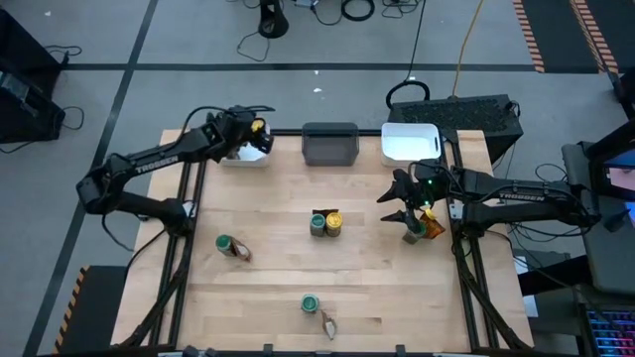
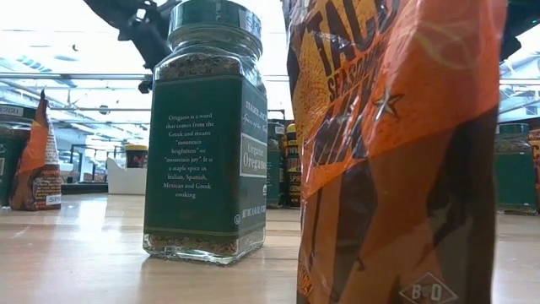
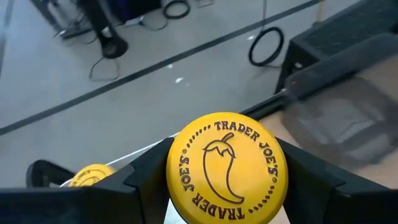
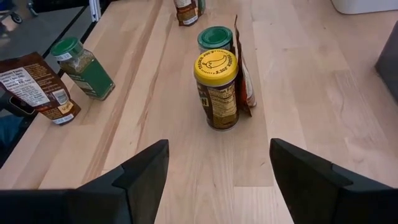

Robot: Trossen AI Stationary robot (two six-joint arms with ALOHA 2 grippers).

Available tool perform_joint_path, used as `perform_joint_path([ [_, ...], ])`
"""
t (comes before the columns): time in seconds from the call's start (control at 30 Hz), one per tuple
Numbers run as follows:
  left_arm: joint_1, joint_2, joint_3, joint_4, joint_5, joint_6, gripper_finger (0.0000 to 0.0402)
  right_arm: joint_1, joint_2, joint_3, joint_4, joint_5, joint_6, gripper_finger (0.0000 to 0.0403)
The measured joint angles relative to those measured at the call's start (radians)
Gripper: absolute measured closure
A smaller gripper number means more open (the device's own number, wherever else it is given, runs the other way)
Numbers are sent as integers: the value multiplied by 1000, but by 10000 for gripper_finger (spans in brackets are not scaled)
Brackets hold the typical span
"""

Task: Sort spices by type
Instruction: Put the right yellow seasoning bottle into the left white bin

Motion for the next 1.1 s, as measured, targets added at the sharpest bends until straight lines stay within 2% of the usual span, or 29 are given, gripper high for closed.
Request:
perform_joint_path([
  [0.5, 114, 161, 0, 69, 3, -13, 156, 0, 0, 0, -2, 0, 16, 140],
  [1.1, 134, 179, 0, 77, 14, 0, 158, 0, 0, 0, 1, 3, 15, 140],
])
